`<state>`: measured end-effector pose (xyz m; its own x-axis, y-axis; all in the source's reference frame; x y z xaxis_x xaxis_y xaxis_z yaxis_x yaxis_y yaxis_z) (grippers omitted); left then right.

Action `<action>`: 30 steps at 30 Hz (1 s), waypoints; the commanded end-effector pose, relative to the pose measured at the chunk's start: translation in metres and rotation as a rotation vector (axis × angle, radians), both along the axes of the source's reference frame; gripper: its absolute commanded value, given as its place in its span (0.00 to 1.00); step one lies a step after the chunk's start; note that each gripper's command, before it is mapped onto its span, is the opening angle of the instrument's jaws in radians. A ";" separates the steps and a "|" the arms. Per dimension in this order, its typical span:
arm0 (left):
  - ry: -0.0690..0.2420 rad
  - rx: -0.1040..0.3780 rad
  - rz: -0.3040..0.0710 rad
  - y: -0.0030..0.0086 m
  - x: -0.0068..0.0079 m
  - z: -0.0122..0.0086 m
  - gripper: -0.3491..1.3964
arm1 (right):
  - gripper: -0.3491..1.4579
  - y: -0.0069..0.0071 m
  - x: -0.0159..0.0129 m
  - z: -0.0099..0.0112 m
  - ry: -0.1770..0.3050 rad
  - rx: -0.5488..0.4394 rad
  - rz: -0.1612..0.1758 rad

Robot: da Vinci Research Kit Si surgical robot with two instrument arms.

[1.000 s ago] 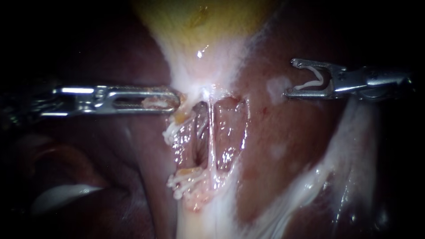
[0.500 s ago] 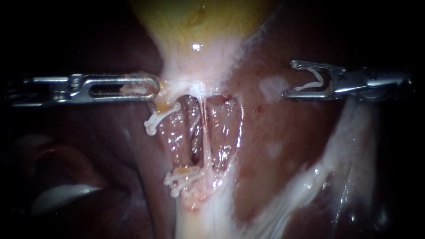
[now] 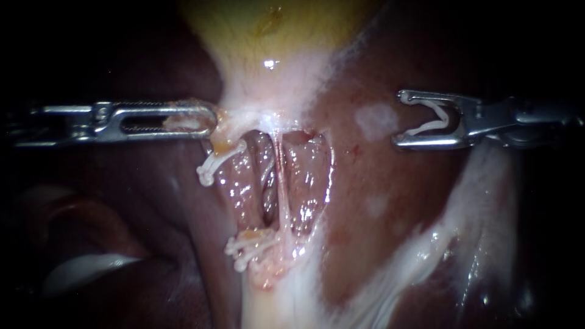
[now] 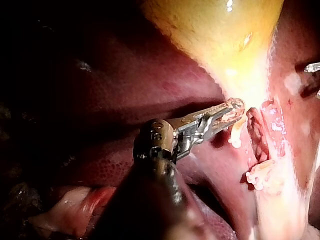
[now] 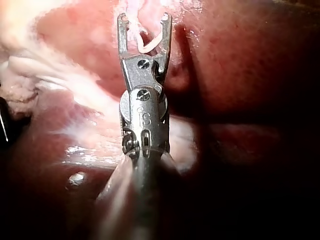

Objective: Clipping first clip right tube

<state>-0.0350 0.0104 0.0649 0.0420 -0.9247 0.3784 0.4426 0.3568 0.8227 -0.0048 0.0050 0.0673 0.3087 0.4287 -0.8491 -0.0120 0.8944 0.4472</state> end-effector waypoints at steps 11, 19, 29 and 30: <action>0.001 0.000 0.000 0.0000 0.0000 0.0001 0.00 | 0.45 -0.0035 0.0058 -0.0017 0.041 0.104 -0.023; 0.001 0.000 -0.001 -0.0001 -0.0001 0.0000 0.00 | 0.45 -0.0059 0.0088 0.0003 -0.003 0.144 -0.033; 0.004 0.000 -0.005 -0.0003 -0.0005 -0.0004 0.00 | 0.45 -0.0079 0.0113 0.0034 -0.016 0.189 -0.043; 0.004 0.000 -0.005 -0.0004 -0.0005 -0.0004 0.00 | 0.45 -0.0080 0.0115 0.0037 -0.019 0.187 -0.044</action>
